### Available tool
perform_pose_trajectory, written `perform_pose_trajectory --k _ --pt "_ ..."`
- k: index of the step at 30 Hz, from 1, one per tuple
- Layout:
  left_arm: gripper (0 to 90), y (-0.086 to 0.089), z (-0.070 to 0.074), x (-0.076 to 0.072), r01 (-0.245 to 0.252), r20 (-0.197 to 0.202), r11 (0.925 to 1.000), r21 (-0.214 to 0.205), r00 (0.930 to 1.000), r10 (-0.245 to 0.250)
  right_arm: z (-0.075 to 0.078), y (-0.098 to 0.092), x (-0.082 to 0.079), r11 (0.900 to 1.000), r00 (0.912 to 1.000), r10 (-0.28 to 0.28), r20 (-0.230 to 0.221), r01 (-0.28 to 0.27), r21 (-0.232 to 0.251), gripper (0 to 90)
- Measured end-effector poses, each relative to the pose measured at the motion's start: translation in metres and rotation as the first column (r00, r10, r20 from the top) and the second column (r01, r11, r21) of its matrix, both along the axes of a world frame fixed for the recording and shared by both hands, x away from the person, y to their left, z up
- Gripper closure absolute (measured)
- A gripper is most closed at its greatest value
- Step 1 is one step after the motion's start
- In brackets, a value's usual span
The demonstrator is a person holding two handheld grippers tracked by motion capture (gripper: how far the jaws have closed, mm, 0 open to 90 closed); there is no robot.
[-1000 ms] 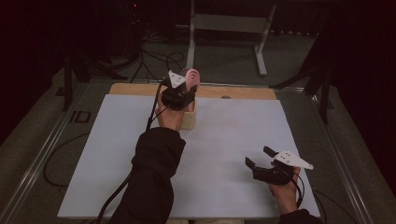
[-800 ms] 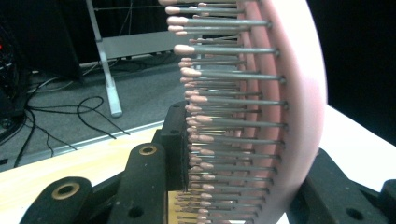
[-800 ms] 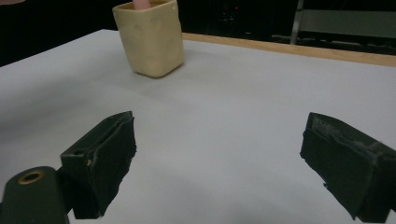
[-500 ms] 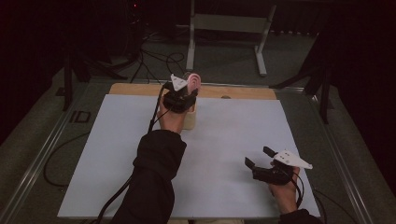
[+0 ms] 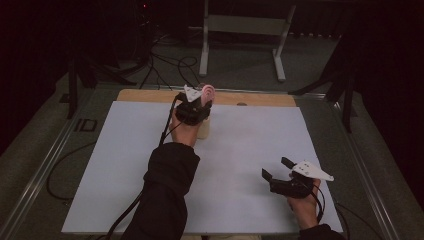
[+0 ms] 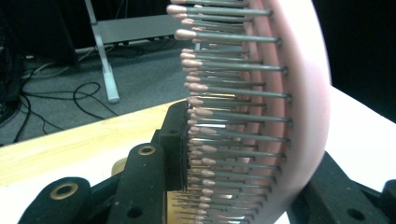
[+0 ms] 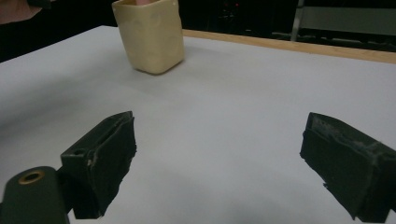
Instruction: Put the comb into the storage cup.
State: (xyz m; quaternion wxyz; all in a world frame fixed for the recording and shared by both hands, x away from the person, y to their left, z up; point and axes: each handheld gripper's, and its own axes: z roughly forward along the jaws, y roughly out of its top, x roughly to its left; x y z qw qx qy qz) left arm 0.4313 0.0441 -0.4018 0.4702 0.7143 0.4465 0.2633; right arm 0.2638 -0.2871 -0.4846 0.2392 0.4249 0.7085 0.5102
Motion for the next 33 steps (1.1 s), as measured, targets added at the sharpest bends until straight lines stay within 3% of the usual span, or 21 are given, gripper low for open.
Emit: perform_pose_trajectory --k 11,33 --pt "62.9 0.002 -0.012 0.001 -0.006 -0.025 1.0 -0.003 0.9997 0.006 -0.001 0.0 0.0 1.0 1.0 0.0 -0.003 0.0 -0.005 11.7" --pt "62.0 0.002 -0.014 0.002 0.01 -0.032 0.9999 0.007 0.9994 -0.01 -0.001 0.001 0.001 1.0 1.0 0.002 -0.005 -0.002 -0.004 11.7"
